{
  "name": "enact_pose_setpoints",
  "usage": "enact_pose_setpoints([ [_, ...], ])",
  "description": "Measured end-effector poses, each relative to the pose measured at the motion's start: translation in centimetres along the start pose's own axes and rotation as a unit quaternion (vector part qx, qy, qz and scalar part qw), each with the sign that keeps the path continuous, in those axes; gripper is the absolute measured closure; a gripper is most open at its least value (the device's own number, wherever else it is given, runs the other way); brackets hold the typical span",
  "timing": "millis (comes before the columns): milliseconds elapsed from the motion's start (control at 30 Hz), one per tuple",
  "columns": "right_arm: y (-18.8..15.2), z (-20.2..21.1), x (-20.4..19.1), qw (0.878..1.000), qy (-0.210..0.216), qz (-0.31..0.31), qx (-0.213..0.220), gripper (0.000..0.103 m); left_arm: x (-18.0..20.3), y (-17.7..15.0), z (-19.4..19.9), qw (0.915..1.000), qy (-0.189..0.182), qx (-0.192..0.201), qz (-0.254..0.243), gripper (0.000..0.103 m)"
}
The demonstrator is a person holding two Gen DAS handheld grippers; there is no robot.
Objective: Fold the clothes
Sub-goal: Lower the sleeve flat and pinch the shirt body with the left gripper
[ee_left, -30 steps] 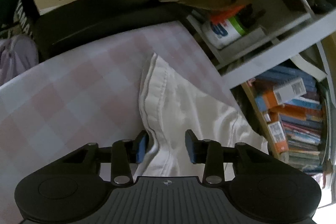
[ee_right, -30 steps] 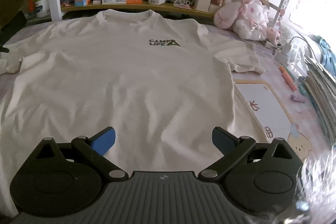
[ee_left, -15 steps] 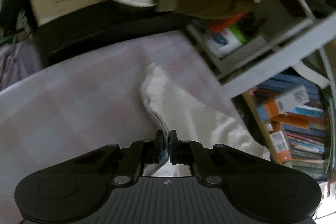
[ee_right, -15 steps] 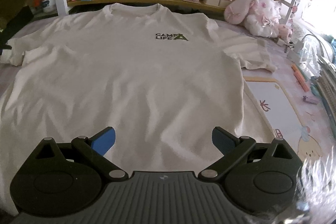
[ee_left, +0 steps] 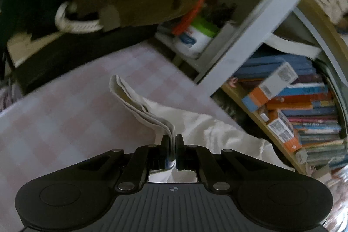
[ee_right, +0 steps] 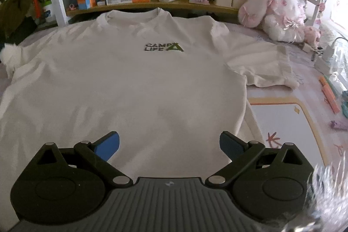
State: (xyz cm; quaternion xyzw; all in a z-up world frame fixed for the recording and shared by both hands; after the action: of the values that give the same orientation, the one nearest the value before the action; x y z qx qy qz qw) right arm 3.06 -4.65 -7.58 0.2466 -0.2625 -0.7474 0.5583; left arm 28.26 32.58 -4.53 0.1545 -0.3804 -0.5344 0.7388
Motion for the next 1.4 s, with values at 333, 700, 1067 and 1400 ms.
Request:
enact_pose_setpoints([
  [333,-0.8,-1.9,1.7,0.999,0.045,0.021,-0.023,0.002,14.1,-6.8,0.8,0.9384,-0.001,-0.006,-0.345,0.095],
  [700,-1.1,-1.8,1.6,0.996,0.071,0.051,-0.021,0.0,17.3,-16.1,-1.9,0.8889,-0.002,-0.101,-0.447,0.041],
  [1067,-0.8,-2.2,1.5,0.995,0.077,0.062,-0.016,0.0,16.6,-11.4,2.0,0.9417,-0.081,-0.053,-0.322,0.025],
  [1400,-0.8,-2.3,1.5,0.995,0.079,0.065,-0.013,0.0,13.8,-16.3,0.1,0.9304,-0.058,-0.16,-0.325,0.027],
])
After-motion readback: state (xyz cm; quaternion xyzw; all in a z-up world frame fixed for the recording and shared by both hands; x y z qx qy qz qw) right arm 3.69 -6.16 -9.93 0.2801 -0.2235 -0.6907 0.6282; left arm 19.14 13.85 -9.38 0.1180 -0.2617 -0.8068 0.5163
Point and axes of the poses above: each gripper's, at about its wrist camera, not at the fingertips, and z roughly against the way its jaws point, x to its right, y to its top, the point moved 9 cm from there along -z, roughly the way its jaws point, and after that the axes turned 6 degrees about -z, right-handed, at the moved point
